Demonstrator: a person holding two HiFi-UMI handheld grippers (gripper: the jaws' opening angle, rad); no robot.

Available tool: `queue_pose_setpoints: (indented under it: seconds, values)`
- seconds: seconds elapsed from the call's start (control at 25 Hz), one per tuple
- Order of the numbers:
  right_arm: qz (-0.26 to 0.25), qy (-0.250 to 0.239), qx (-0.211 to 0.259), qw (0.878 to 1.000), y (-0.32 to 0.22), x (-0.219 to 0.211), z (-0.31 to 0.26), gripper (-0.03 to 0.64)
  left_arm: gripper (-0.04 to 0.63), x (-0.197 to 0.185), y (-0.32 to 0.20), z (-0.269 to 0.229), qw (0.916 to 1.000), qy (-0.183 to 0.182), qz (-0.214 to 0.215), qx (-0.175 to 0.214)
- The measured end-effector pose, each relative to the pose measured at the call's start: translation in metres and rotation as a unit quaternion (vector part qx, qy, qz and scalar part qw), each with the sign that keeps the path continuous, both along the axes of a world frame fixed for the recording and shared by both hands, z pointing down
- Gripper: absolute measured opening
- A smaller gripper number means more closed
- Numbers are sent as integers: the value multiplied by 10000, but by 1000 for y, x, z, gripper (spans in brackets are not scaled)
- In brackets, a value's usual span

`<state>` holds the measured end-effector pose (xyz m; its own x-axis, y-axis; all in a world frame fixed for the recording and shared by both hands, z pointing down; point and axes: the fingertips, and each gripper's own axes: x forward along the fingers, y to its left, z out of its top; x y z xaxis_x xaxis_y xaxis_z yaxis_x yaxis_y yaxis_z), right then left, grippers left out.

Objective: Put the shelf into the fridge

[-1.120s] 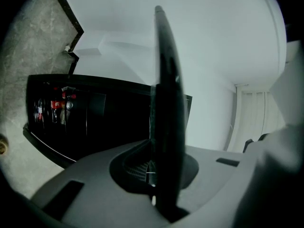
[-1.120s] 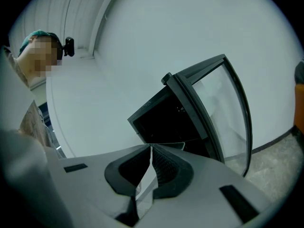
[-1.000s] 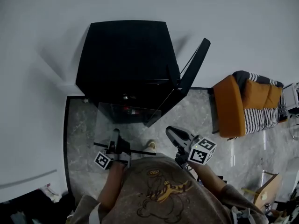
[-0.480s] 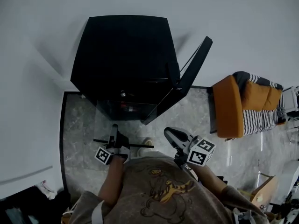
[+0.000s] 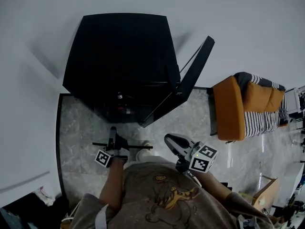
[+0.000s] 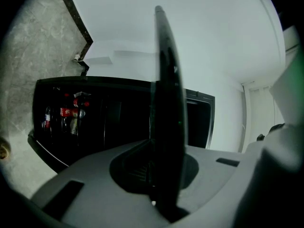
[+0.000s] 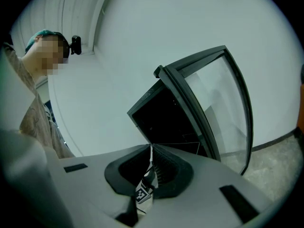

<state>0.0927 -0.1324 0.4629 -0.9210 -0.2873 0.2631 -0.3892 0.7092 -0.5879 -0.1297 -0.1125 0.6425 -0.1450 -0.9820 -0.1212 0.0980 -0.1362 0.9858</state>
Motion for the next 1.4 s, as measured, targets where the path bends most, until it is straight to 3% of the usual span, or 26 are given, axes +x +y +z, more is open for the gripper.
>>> queue_pose_setpoints:
  seconds: [1.4]
  values:
    - [75,214,-141,9996,-16,13,16,26,18,-14,-47,84,9968,23,-463,-645]
